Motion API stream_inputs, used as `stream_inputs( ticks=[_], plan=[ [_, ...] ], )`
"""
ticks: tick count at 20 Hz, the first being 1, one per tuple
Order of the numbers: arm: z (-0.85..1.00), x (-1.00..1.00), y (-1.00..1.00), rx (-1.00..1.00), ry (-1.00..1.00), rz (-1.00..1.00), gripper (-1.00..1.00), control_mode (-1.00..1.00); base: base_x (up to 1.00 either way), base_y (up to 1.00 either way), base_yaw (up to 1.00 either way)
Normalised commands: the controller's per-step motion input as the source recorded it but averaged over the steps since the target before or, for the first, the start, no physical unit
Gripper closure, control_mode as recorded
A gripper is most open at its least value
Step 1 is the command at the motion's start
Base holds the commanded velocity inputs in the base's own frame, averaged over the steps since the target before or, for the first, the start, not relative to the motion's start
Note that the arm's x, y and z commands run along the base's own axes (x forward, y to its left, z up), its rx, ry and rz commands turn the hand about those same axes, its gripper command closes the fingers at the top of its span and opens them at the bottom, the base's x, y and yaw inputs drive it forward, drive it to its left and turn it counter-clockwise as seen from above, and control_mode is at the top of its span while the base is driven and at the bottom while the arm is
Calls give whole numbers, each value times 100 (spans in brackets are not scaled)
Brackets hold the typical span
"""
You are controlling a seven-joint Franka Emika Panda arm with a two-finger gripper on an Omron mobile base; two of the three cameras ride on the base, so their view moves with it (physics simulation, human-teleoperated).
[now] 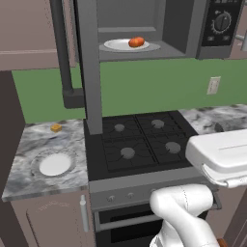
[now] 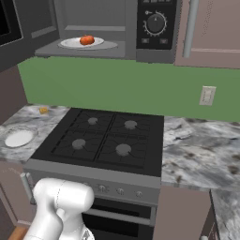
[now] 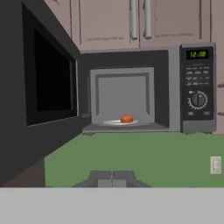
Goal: Pick the squash from the counter and place it in the microwave. Then turn on the microwave.
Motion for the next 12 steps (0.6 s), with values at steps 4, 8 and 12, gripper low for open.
stream_inputs(
  ticks=[4,8,12],
  plan=[
    [0,-7,18,0,-5,0,100,-100,0,0,0],
    [0,-1,23,0,-5,0,100,-100,0,0,0],
    [0,0,27,0,-4,0,100,-100,0,0,0]
  ],
)
